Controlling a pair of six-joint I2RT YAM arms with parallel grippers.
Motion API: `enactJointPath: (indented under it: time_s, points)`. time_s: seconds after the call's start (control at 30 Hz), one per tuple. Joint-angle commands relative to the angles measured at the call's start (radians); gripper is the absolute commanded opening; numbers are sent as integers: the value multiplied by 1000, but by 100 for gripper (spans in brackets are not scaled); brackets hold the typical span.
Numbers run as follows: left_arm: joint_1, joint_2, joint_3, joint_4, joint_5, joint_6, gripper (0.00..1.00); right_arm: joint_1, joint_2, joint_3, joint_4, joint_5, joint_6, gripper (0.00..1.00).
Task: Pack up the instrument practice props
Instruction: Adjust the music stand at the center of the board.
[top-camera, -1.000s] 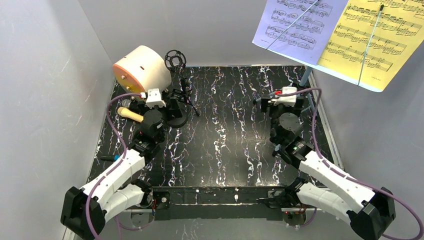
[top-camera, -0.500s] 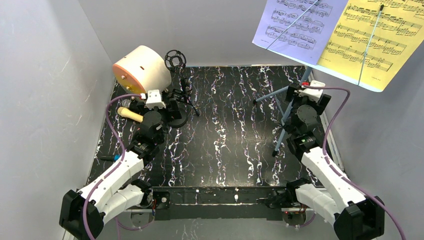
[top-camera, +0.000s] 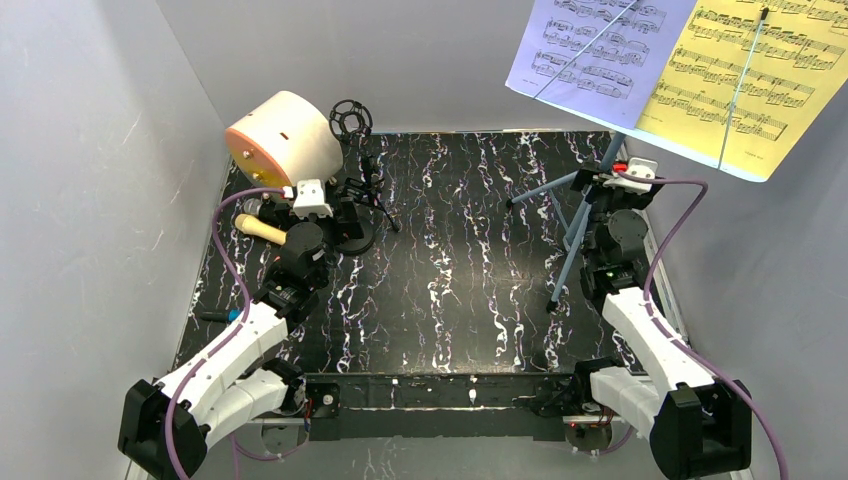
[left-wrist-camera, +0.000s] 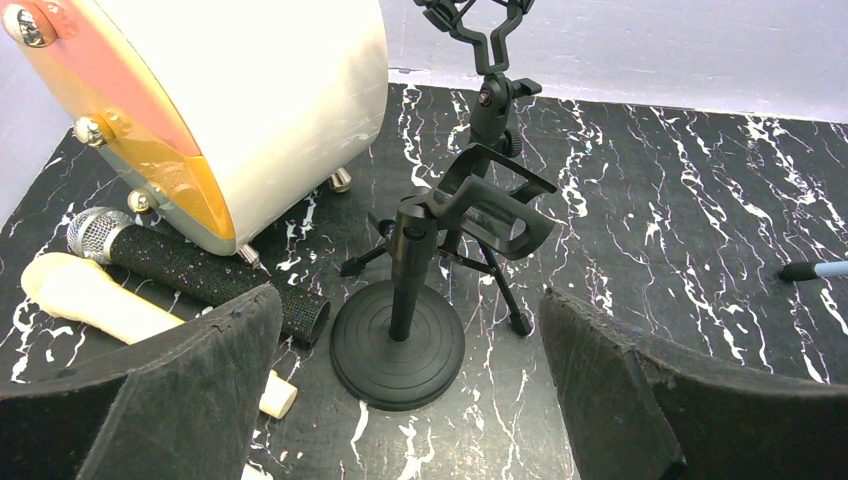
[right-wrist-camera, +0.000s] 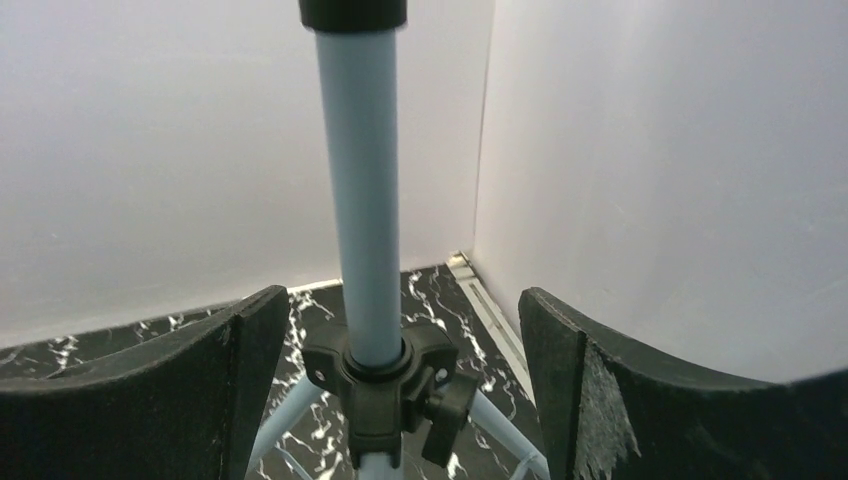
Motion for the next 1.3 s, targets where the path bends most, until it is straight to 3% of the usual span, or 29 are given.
enactJointPath:
  time_s: [0.0, 0.4, 0.7, 1.07, 1.27]
  points:
    - [-7, -15, 2, 18, -13, 15, 98, -8, -8, 3, 173, -62, -16, 92]
    - [-8, -15, 6, 11, -9, 15, 98, -47, 107, 73, 257, -97, -74, 85]
    - [-11, -2, 11, 9, -7, 20, 98, -102, 187, 101, 291, -166, -32, 59]
    - [-11, 1, 25, -7, 7, 5, 98, -110, 179, 110, 215, -460, 70, 2]
    - [-11, -2, 31, -17, 13, 5, 98, -110, 216, 150, 233, -663, 231, 1]
